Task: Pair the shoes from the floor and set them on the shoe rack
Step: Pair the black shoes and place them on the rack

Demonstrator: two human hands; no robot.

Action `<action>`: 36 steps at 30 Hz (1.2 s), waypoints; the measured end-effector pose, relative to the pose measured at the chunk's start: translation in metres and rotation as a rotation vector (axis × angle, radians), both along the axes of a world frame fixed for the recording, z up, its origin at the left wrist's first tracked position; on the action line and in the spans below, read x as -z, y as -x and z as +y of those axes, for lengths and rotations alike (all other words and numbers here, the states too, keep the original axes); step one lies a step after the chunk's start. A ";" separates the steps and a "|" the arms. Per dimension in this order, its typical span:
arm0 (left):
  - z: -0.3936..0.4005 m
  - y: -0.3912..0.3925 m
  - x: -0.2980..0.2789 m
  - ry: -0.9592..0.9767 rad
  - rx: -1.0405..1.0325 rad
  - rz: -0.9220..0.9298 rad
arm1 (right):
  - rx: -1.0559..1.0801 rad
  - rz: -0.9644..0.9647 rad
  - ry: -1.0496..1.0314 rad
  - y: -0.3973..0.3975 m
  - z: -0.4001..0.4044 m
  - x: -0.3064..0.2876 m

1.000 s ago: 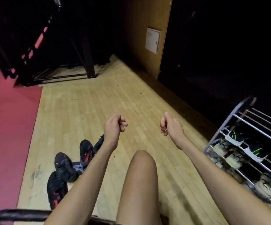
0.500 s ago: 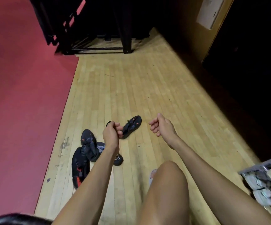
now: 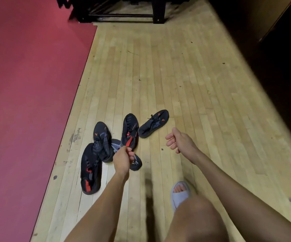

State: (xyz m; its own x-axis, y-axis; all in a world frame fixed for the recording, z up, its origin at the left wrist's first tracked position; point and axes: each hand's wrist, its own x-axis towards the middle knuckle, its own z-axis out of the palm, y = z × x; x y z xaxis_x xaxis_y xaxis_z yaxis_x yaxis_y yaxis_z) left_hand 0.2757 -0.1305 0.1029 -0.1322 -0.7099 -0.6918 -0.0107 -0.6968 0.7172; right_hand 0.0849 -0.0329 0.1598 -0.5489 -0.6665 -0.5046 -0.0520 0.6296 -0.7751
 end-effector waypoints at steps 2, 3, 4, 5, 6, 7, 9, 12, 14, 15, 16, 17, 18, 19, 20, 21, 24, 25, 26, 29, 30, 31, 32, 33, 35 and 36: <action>-0.006 0.000 0.014 -0.003 0.010 -0.026 | -0.006 -0.023 -0.022 0.003 -0.005 0.019; -0.008 -0.001 0.021 -0.007 0.015 -0.044 | -0.008 -0.030 -0.032 0.004 -0.008 0.028; -0.010 -0.002 0.027 -0.013 0.020 -0.064 | -0.013 -0.037 -0.041 0.004 -0.010 0.036; -0.010 -0.003 0.033 -0.019 0.023 -0.085 | -0.018 -0.045 -0.050 0.004 -0.011 0.044; -0.011 -0.005 0.039 -0.023 0.026 -0.108 | -0.024 -0.052 -0.065 0.003 -0.013 0.052; -0.010 -0.007 0.045 -0.026 0.031 -0.129 | -0.032 -0.060 -0.080 0.002 -0.015 0.060; -0.010 -0.010 0.058 -0.011 0.056 -0.170 | -0.047 -0.081 -0.107 -0.001 -0.020 0.076; -0.012 -0.012 0.077 0.011 0.102 -0.233 | -0.086 -0.106 -0.142 -0.006 -0.028 0.097; -0.013 -0.014 0.090 -0.007 0.132 -0.263 | -0.112 -0.108 -0.170 -0.009 -0.033 0.111; -0.013 -0.013 0.095 -0.024 0.150 -0.273 | -0.117 -0.110 -0.179 -0.009 -0.035 0.118; -0.014 -0.013 0.100 -0.041 0.164 -0.275 | -0.119 -0.114 -0.184 -0.010 -0.037 0.125; -0.015 -0.012 0.105 -0.057 0.170 -0.274 | -0.118 -0.119 -0.189 -0.012 -0.039 0.131; -0.016 -0.011 0.111 -0.071 0.165 -0.274 | -0.117 -0.124 -0.197 -0.013 -0.042 0.138; -0.017 -0.010 0.115 -0.085 0.153 -0.278 | -0.118 -0.133 -0.205 -0.015 -0.043 0.145; -0.018 -0.008 0.120 -0.096 0.134 -0.278 | -0.122 -0.147 -0.213 -0.017 -0.046 0.151; -0.018 -0.007 0.125 -0.107 0.114 -0.276 | -0.131 -0.163 -0.224 -0.020 -0.048 0.157; -0.018 -0.004 0.139 -0.131 0.061 -0.266 | -0.167 -0.192 -0.253 -0.026 -0.054 0.179; -0.018 -0.003 0.143 -0.136 0.058 -0.271 | -0.173 -0.204 -0.261 -0.027 -0.057 0.186; -0.018 -0.001 0.147 -0.141 0.058 -0.276 | -0.174 -0.216 -0.270 -0.029 -0.060 0.195; -0.021 -0.001 0.166 -0.136 0.063 -0.308 | -0.198 -0.223 -0.301 -0.037 -0.071 0.217; -0.022 0.000 0.172 -0.134 0.060 -0.310 | -0.211 -0.218 -0.310 -0.039 -0.074 0.223; -0.024 0.000 0.179 -0.140 0.059 -0.304 | -0.225 -0.209 -0.320 -0.041 -0.077 0.228; -0.025 0.001 0.186 -0.147 0.068 -0.294 | -0.236 -0.199 -0.326 -0.042 -0.080 0.232; -0.026 0.002 0.192 -0.157 0.078 -0.285 | -0.243 -0.196 -0.331 -0.043 -0.082 0.237; -0.027 0.004 0.201 -0.171 0.074 -0.275 | -0.252 -0.197 -0.346 -0.044 -0.085 0.248; -0.027 0.005 0.202 -0.170 0.064 -0.262 | -0.252 -0.199 -0.355 -0.043 -0.085 0.252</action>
State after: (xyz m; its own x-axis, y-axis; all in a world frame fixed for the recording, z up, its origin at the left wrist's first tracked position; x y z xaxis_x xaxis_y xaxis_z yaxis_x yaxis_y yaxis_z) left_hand 0.2712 -0.1571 -0.0993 0.0254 -0.5773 -0.8162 -0.2274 -0.7984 0.5576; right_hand 0.1284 -0.1181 -0.0923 -0.2617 -0.5337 -0.8042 -0.1097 0.8443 -0.5246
